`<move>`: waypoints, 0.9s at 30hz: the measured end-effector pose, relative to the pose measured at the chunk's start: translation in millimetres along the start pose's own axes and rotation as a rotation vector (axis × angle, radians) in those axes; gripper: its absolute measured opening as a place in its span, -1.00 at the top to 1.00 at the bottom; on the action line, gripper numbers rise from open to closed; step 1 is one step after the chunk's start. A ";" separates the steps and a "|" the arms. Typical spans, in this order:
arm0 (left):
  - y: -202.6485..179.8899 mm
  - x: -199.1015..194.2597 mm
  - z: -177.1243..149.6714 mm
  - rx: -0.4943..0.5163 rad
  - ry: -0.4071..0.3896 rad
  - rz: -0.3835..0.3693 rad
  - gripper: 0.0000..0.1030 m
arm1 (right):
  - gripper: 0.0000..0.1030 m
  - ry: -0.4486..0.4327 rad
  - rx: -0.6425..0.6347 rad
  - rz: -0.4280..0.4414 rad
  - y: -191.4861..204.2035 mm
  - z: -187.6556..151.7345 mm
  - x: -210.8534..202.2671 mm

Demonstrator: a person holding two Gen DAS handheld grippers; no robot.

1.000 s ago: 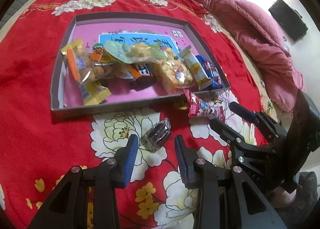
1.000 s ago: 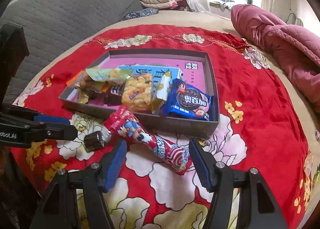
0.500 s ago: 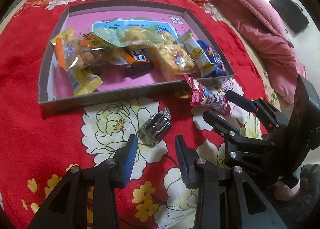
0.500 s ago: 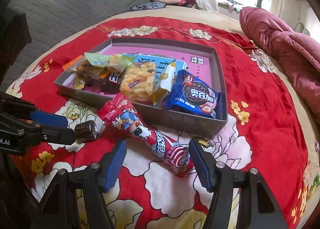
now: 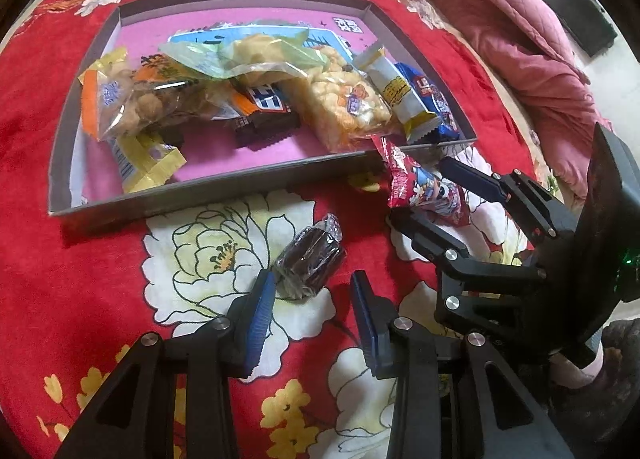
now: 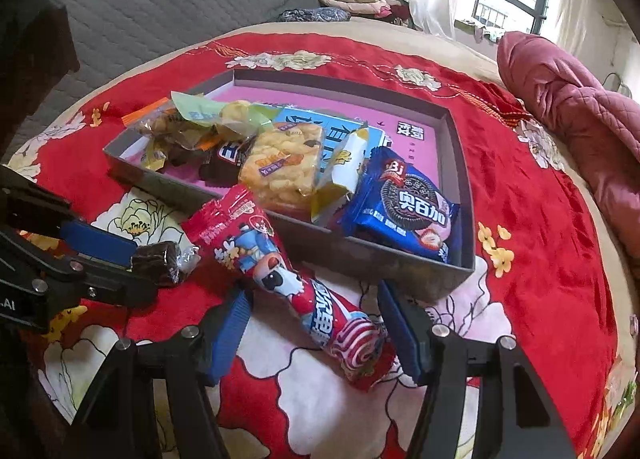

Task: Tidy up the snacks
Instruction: 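Grasp the dark chocolate piece with the left tool while the right tool grasps the red candy tube, then lift the chocolate piece with the left tool while the right tool carries the candy tube over the box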

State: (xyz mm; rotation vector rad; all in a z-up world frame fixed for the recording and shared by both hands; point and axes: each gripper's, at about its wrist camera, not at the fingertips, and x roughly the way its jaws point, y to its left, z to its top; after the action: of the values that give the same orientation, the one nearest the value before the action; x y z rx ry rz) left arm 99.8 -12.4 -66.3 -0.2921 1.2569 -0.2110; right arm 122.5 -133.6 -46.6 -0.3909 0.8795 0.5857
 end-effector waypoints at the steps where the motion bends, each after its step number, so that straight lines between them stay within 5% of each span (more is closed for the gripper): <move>1: 0.0 1.1 0.0 0.002 0.001 -0.001 0.22 | -0.18 -0.001 0.000 0.005 0.0 0.2 0.4; 11: 2.5 6.0 1.8 0.003 0.003 -0.007 0.22 | 0.33 0.002 -0.030 0.058 5.2 -0.7 -0.3; 27: 3.4 5.7 0.4 -0.006 -0.044 -0.053 0.36 | 0.54 -0.013 0.083 0.173 -3.3 0.0 -9.5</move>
State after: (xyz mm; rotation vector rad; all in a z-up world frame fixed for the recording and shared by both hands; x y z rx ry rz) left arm 101.9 -10.9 -72.5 -0.3337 1.2072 -0.2454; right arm 119.8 -139.2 -38.6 -0.2369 0.9273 0.7072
